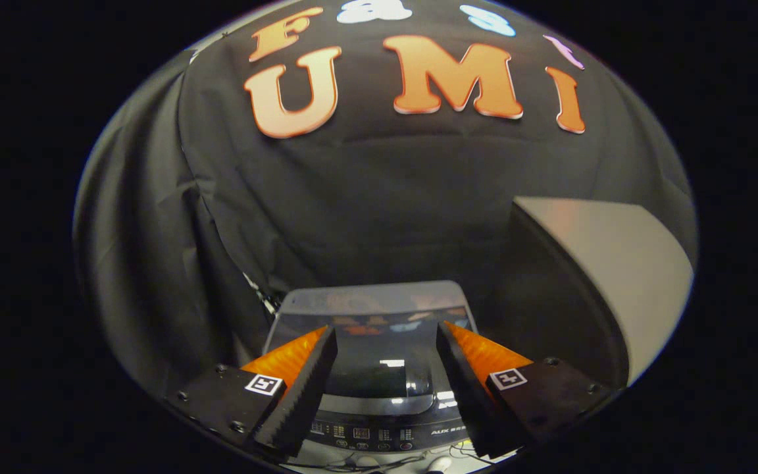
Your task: Put the clothes into the washing machine and then close the washing machine lid.
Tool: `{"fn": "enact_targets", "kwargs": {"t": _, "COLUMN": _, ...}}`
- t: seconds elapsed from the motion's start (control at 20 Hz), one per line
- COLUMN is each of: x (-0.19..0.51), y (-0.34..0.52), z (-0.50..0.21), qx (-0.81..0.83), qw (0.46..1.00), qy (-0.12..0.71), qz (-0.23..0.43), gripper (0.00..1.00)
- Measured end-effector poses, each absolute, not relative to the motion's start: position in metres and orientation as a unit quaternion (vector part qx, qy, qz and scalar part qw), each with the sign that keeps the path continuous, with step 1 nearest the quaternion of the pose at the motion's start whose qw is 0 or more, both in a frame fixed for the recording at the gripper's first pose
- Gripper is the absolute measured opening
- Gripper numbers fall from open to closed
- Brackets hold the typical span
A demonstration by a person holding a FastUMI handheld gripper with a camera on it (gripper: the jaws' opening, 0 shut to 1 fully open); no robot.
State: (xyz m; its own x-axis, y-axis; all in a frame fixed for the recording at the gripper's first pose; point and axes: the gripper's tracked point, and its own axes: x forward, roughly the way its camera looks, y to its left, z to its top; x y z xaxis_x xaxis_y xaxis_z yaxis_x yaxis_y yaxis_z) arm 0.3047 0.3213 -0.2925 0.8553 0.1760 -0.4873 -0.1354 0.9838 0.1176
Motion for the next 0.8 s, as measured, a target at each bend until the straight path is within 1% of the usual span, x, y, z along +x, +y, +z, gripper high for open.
{"fn": "enact_targets", "kwargs": {"t": 0.2, "x": 0.285, "y": 0.289, "z": -0.203, "qx": 0.042, "qw": 0.978, "qy": 0.189, "qz": 0.077, "gripper": 0.98}}
{"fn": "enact_targets", "kwargs": {"t": 0.35, "x": 0.268, "y": 0.252, "z": -0.158, "qx": 0.076, "qw": 0.983, "qy": 0.15, "qz": 0.071, "gripper": 0.98}}
{"fn": "enact_targets", "kwargs": {"t": 0.65, "x": 0.234, "y": 0.175, "z": -0.139, "qx": 0.13, "qw": 0.982, "qy": 0.136, "qz": 0.035, "gripper": 0.98}}
{"fn": "enact_targets", "kwargs": {"t": 0.8, "x": 0.218, "y": 0.147, "z": -0.125, "qx": 0.105, "qw": 0.986, "qy": 0.128, "qz": 0.024, "gripper": 0.98}}
